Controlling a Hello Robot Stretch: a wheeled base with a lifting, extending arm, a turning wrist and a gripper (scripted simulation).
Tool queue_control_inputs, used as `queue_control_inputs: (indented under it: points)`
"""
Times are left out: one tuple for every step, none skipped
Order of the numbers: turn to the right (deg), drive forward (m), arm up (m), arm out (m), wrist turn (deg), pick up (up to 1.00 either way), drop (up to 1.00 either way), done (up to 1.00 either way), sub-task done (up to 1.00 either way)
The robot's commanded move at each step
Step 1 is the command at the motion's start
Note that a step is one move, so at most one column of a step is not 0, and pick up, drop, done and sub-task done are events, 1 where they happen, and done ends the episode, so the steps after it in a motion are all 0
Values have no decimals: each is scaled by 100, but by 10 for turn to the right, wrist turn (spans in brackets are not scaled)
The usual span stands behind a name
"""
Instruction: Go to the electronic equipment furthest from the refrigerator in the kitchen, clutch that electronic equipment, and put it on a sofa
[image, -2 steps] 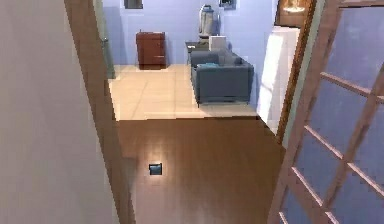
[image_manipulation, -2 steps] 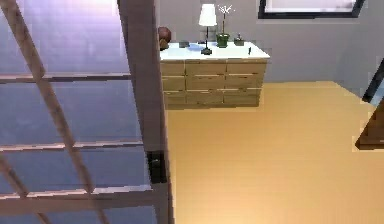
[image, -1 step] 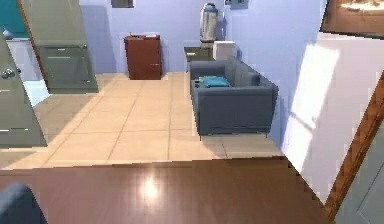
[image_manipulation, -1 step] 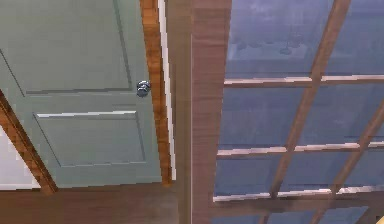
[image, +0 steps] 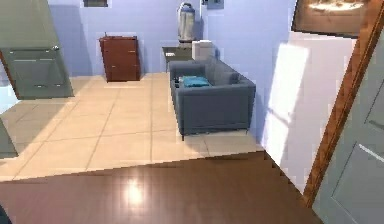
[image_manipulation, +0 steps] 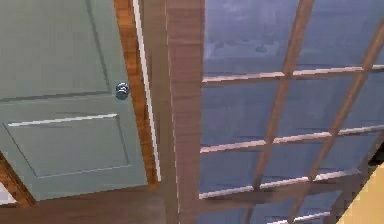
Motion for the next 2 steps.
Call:
queue_control_inputs:
  points:
    - [0, 35, 0, 0, 0, 0, 0, 0, 0]
    - [-240, 0, 0, 0, 0, 0, 0, 0, 0]
